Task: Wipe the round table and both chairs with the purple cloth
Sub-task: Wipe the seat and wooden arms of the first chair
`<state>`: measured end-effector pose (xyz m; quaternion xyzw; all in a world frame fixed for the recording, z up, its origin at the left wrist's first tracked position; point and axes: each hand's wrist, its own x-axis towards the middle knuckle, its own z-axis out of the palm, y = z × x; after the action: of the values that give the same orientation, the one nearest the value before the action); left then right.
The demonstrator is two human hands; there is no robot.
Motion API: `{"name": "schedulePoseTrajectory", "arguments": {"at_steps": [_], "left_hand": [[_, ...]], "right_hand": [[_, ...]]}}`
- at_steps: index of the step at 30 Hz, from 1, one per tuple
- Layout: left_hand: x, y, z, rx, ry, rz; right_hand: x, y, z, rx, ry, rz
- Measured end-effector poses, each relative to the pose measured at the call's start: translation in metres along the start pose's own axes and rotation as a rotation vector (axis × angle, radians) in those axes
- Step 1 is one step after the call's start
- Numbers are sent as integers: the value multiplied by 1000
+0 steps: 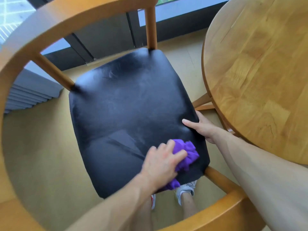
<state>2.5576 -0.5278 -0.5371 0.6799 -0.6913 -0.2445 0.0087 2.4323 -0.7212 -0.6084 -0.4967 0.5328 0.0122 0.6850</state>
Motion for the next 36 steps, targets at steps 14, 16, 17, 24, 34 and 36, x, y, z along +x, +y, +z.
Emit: {"name": "schedulePoseTrajectory", "arguments": {"at_steps": [14,16,17,24,34,36], "left_hand": [[6,-41,-21,-181,284,-773],[20,-7,-13,-219,209,-537],[23,6,-9,-195,160,-406],[-19,-54,-20,-15,64,-372],[-35,-104,-28,-170,331,-1378],[-6,-61,-30,-186,318,-1233]], "right_hand": [[-2,-1,4,-136,82,4],[-5,-5,6,-120,95,-51],[-6,-7,7,-116,97,-77],[-13,-18,15,-494,154,-266],[-28,-42,59,-1086,288,-443],[-28,-43,64,-1159,292,-512]]}}
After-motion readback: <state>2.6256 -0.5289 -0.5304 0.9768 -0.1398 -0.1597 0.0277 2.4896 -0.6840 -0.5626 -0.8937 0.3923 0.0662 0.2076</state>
